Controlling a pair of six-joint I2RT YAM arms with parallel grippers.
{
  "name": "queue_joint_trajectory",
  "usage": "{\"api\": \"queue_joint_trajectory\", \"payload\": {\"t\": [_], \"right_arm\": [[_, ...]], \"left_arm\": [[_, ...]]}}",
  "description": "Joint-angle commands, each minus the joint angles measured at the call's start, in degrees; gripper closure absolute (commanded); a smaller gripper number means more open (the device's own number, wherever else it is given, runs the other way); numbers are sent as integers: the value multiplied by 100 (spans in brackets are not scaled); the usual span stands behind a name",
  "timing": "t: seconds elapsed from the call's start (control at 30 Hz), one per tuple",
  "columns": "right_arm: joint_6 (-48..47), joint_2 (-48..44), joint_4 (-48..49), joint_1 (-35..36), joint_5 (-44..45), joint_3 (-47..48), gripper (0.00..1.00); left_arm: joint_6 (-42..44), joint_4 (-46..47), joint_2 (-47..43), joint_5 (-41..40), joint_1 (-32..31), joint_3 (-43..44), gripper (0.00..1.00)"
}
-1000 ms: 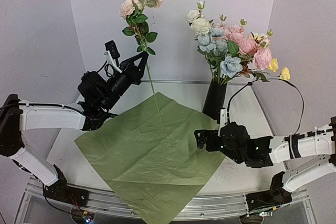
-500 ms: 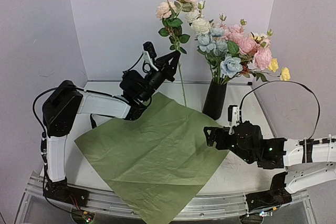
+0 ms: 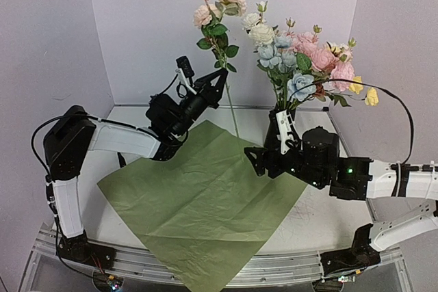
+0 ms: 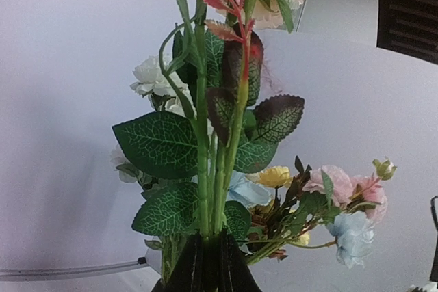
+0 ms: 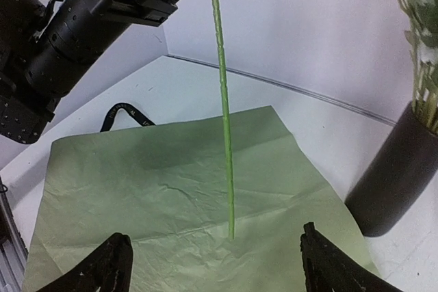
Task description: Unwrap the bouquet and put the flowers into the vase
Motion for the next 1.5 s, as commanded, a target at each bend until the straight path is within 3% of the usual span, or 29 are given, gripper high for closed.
{"api": "queue_joint_trajectory", "payload": {"t": [0.0, 0.13, 0.33, 0.63, 1.1, 1.47], "right_arm": [[-596, 259, 214, 1, -665, 613, 19], [-589, 565, 231, 5, -1260, 1000, 27], [-356, 814, 242, 6, -1884, 1463, 35], [-203, 873, 184, 9, -2258, 1924, 41], [-161, 1701, -320, 8, -2451, 2784, 56], [-87, 1974, -381, 13, -2393, 3020, 74]], "left_arm": [[-267, 1278, -1320, -39, 6, -555, 100], [-420, 507, -1997, -243, 6, -1005, 100], [-641, -511, -2517, 249, 6, -1253, 100], [-719, -866, -2869, 606, 6, -1715, 100], [-843, -1031, -2957, 856, 5, -1783, 100], [-817, -1125, -2954, 877, 6, -1779, 100]]}}
